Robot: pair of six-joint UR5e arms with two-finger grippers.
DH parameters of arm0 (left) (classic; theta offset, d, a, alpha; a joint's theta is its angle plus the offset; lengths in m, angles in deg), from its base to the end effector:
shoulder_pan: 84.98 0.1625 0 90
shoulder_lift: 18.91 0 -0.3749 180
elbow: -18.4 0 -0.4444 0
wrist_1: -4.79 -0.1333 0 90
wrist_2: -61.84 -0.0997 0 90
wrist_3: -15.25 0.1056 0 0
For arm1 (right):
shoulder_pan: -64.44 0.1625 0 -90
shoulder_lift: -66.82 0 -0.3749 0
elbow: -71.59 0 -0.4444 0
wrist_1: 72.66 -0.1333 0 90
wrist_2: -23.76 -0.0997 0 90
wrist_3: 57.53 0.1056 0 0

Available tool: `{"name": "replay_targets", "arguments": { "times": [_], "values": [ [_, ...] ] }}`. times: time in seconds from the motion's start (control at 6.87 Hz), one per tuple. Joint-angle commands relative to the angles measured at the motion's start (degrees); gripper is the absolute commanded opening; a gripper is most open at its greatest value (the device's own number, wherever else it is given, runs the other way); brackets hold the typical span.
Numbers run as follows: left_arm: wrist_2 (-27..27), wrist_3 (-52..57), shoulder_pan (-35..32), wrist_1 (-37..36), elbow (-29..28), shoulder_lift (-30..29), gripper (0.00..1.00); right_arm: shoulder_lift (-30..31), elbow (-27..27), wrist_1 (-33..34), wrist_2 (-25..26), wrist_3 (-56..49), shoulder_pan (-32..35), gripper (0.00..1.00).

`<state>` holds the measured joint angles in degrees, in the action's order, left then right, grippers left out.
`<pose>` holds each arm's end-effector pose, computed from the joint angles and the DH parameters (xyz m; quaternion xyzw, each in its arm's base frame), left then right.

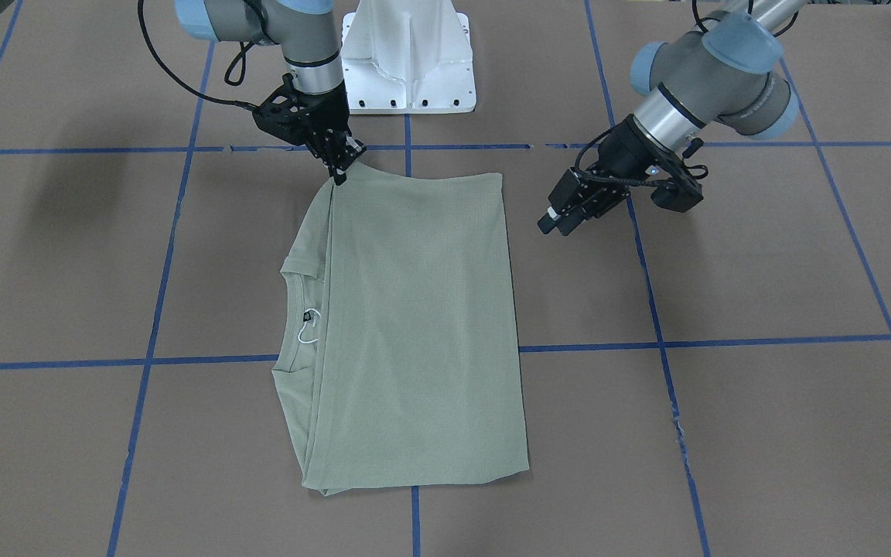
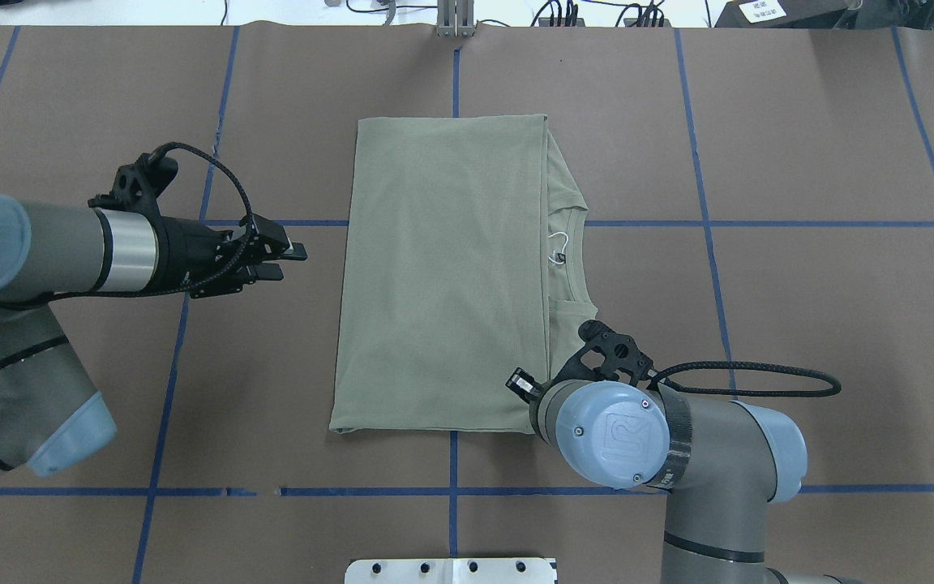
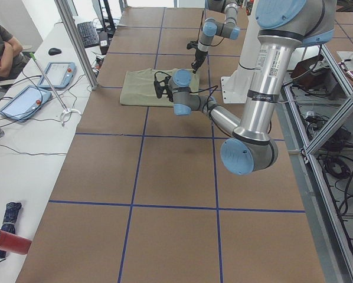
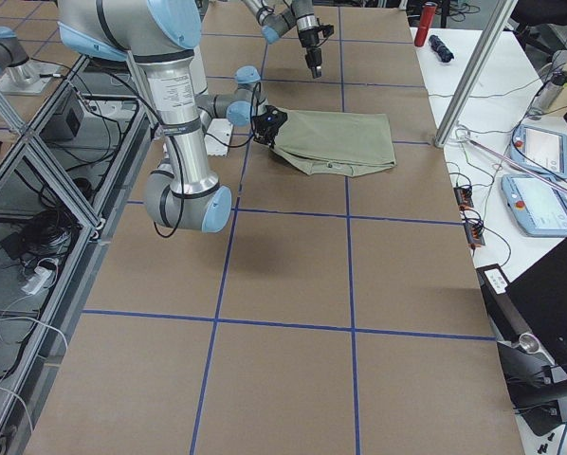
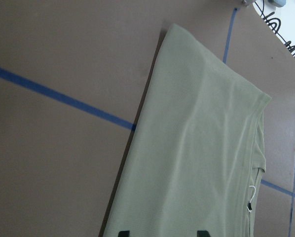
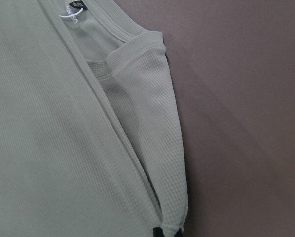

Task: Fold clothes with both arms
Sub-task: 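Bring the left gripper to the hem corner beside the right gripper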

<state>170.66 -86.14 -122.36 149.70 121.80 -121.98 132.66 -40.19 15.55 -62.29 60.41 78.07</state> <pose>0.4136 -0.4409 0.2460 0.0238 0.6546 -0.2118 0.7253 -0.5573 -0.2798 0.1823 -0.0191 -0.4051 0.3374 0.8495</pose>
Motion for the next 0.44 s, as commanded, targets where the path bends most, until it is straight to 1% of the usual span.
{"name": "replay_targets", "arguments": {
  "times": [0.0,0.15,0.29],
  "values": [
    [-10.7,-5.0,7.5,-0.2,3.0,3.3,0.57,-0.3,-2.1,0.1,-0.9,-0.1,0.0,0.00],
    [-16.0,-8.8,14.2,-2.8,7.0,7.8,0.57,0.1,-1.9,-0.1,-2.4,-0.1,0.9,0.00],
    [-20.6,-9.2,18.3,-7.2,9.0,8.5,0.57,0.0,-2.1,-0.1,-2.5,-0.1,1.1,0.00]
  ]
}}
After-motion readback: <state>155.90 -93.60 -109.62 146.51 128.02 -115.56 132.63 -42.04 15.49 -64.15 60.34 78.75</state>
